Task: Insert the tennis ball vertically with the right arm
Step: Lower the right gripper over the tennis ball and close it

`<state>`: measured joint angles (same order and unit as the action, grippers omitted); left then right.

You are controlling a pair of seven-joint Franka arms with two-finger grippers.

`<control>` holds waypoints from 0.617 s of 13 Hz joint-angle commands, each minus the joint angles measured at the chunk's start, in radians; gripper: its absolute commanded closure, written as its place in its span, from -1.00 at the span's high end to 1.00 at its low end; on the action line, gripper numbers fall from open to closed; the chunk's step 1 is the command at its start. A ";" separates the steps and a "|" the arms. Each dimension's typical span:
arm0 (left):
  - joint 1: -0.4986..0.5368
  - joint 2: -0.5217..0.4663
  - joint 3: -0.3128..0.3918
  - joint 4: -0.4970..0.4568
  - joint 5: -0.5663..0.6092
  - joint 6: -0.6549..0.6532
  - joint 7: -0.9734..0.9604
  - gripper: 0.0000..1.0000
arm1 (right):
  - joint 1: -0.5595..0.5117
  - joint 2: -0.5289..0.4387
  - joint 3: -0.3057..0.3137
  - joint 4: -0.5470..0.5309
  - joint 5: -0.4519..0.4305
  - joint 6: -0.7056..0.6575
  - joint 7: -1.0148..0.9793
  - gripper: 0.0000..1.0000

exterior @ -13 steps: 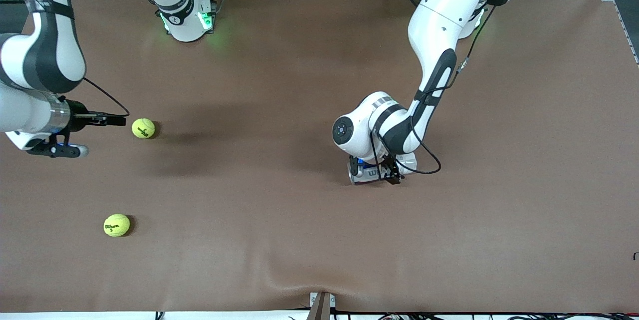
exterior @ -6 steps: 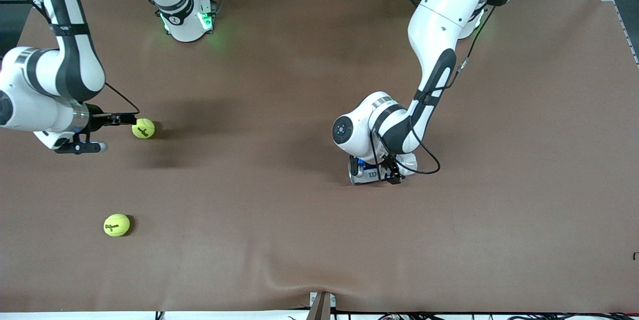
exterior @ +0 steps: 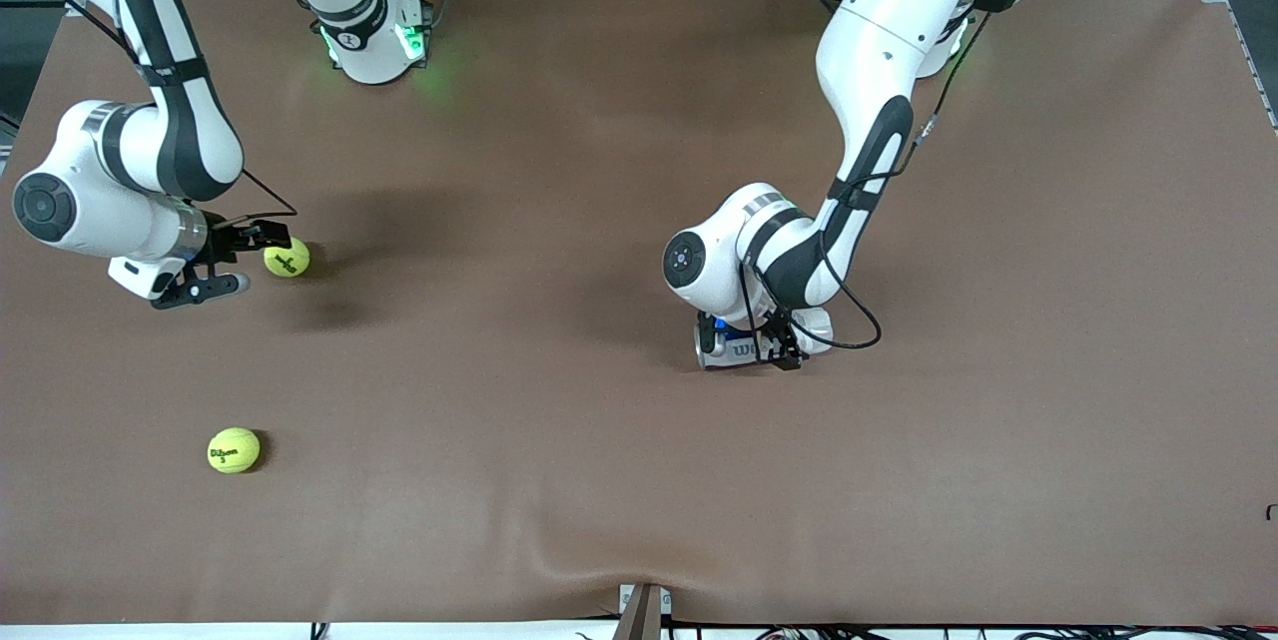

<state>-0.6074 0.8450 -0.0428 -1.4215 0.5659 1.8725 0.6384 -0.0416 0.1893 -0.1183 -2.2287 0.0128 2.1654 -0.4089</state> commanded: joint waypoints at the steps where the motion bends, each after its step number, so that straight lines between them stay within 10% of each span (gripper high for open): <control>1: 0.000 -0.015 0.001 0.003 0.016 0.002 0.017 0.74 | -0.017 -0.001 0.009 -0.069 -0.010 0.095 -0.069 1.00; 8: 0.002 -0.018 0.001 0.004 0.016 0.000 0.017 0.65 | -0.057 0.076 0.011 -0.101 -0.010 0.221 -0.189 1.00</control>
<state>-0.6062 0.8415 -0.0427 -1.4153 0.5660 1.8725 0.6385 -0.0792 0.2669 -0.1207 -2.2918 0.0128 2.3266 -0.5623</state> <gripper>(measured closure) 0.150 0.000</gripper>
